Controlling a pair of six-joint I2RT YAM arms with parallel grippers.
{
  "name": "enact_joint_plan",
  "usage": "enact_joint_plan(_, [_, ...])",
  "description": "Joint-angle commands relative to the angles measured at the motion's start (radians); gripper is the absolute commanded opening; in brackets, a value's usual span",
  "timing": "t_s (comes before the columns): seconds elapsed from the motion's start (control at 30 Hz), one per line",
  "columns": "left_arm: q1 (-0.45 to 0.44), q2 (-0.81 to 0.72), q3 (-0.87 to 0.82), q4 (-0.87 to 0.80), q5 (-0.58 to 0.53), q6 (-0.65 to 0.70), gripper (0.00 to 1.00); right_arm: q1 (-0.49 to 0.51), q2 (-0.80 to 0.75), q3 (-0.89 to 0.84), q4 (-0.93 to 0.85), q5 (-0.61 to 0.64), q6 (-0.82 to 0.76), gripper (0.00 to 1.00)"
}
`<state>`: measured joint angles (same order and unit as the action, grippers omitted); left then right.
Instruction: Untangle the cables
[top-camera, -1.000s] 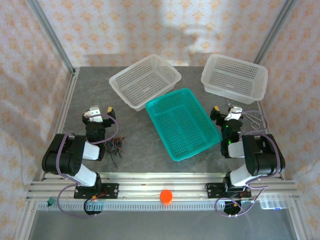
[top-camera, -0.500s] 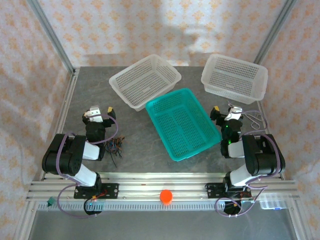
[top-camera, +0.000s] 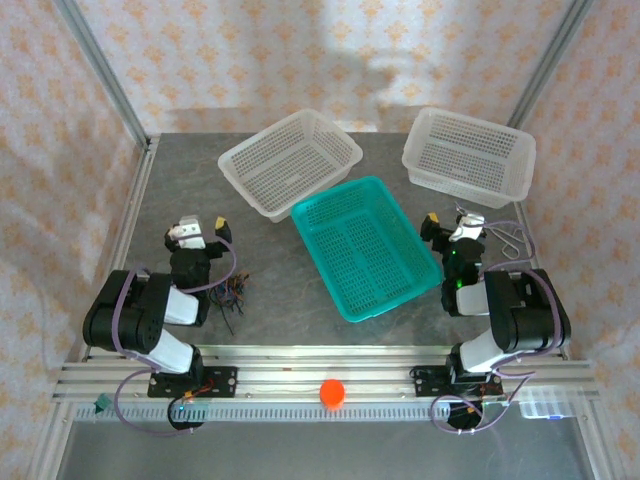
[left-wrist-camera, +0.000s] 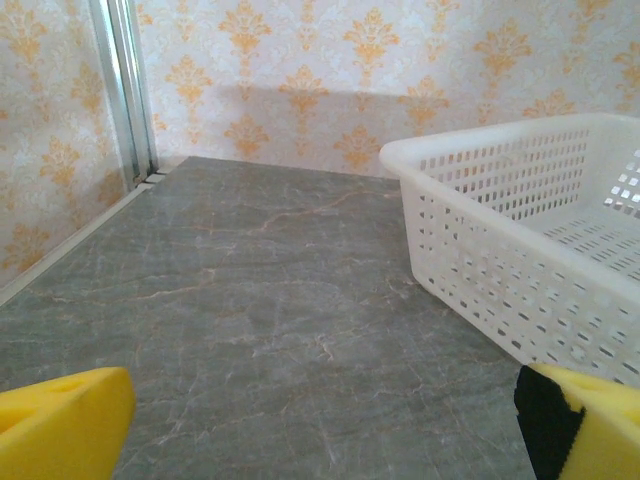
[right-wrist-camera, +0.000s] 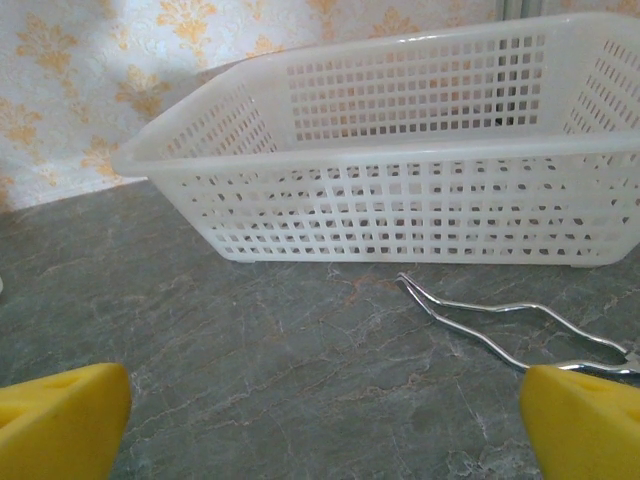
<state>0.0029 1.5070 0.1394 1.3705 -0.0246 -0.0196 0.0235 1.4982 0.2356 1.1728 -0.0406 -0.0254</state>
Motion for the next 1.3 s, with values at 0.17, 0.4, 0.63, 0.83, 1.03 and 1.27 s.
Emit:
enact_joint_plan(0.17, [-0.025, -0.304, -0.018, -0.194, -0.021, -0.014, 1.00, 0.003, -0.199, -0.003, -0.143, 0.022, 0.018, 1.00])
enact_joint_plan(0.4, [-0.032, -0.596, 0.013, -0.466, -0.090, -0.147, 1.00, 0.003, -0.400, 0.089, -0.456, 0.110, 0.079, 1.00])
enact_joint_plan(0.63, [-0.030, -0.805, 0.129, -0.747, -0.102, -0.238, 0.99, 0.003, -0.517, 0.226, -0.684, -0.037, 0.069, 1.00])
enact_joint_plan(0.83, [-0.030, -0.776, 0.382, -1.074, -0.107, -0.273, 0.99, 0.002, -0.601, 0.331, -0.871, -0.052, 0.158, 1.00])
enact_joint_plan(1.03, [-0.030, -0.563, 0.712, -1.458, -0.189, -0.364, 0.99, 0.000, -0.550, 0.531, -1.245, 0.237, 0.429, 1.00])
enact_joint_plan(1.27, [-0.044, -0.354, 0.906, -1.561, 0.010, -0.352, 1.00, -0.006, -0.454, 0.657, -1.372, 0.055, 0.432, 1.00])
